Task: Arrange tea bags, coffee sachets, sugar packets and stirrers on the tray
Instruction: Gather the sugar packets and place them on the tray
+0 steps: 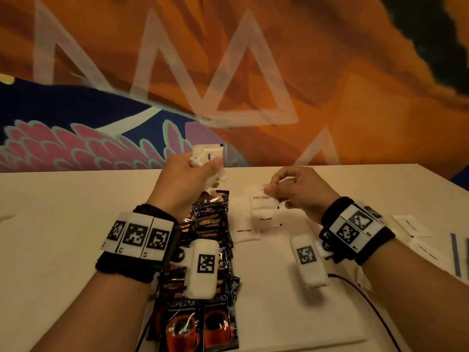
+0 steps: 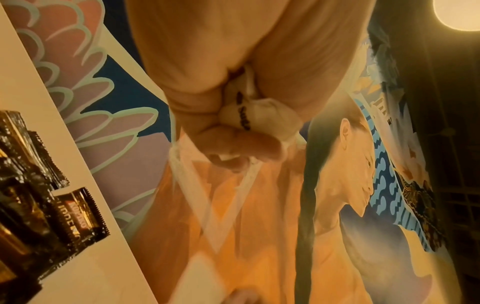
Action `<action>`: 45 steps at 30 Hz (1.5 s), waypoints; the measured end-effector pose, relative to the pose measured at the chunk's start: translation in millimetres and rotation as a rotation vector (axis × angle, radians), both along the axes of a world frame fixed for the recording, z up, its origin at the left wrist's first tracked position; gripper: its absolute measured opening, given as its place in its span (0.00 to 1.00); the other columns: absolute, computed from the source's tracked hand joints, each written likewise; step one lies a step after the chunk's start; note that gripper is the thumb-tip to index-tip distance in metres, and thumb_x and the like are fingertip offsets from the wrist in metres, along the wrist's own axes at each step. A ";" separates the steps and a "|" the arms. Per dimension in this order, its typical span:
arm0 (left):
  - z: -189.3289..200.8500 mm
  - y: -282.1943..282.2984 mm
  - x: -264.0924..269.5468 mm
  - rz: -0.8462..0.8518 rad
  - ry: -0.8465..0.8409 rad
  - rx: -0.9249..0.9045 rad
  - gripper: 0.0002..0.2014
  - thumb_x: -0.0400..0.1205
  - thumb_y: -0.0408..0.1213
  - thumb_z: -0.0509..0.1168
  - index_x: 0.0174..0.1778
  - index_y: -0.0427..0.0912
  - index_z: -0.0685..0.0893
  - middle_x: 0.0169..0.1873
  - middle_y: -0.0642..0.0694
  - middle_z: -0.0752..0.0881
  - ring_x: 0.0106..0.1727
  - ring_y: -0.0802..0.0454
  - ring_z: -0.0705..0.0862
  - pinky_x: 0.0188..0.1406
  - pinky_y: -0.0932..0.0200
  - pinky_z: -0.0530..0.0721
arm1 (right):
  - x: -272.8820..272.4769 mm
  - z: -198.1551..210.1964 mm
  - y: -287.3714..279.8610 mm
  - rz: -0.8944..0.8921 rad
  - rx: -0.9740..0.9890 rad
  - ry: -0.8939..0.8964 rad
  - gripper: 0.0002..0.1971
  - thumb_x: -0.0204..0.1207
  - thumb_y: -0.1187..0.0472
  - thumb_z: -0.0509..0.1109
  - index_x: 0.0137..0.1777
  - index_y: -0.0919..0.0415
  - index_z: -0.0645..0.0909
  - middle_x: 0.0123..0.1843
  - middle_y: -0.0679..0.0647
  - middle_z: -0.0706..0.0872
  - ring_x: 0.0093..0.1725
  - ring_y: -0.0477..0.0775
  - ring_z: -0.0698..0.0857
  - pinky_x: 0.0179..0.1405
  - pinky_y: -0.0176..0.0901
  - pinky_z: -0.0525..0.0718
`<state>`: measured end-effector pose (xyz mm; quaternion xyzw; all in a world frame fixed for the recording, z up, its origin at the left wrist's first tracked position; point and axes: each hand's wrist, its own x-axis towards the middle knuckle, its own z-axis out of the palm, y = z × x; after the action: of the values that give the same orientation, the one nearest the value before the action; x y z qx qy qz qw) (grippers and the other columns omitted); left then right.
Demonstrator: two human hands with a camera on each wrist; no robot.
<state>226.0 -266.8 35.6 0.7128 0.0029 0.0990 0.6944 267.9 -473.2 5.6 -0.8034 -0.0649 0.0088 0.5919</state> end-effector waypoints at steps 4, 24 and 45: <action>1.7 1.5 -0.7 0.015 -0.004 0.002 0.02 0.82 0.38 0.67 0.44 0.45 0.83 0.42 0.43 0.88 0.36 0.54 0.85 0.24 0.64 0.83 | 12.0 -25.5 -8.4 -0.055 -0.285 0.180 0.09 0.68 0.62 0.81 0.34 0.57 0.82 0.31 0.54 0.86 0.28 0.47 0.82 0.25 0.37 0.76; 4.0 0.6 -2.0 -0.067 0.112 -0.063 0.02 0.82 0.30 0.64 0.46 0.37 0.81 0.39 0.42 0.85 0.31 0.52 0.84 0.19 0.65 0.79 | 6.4 12.2 11.9 -0.043 -0.510 -0.211 0.09 0.71 0.55 0.78 0.39 0.57 0.81 0.35 0.48 0.84 0.34 0.43 0.81 0.29 0.32 0.76; -2.7 7.0 1.5 -0.123 -0.016 0.094 0.03 0.81 0.31 0.67 0.45 0.36 0.86 0.35 0.43 0.88 0.29 0.54 0.85 0.21 0.62 0.78 | -19.5 26.2 46.7 -0.001 0.259 -0.205 0.07 0.71 0.65 0.78 0.42 0.60 0.81 0.38 0.61 0.87 0.34 0.51 0.85 0.26 0.40 0.80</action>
<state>227.4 -259.8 32.9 0.7428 -0.0512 0.0618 0.6647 248.3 -426.5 31.8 -0.7172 -0.1252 -0.0818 0.6806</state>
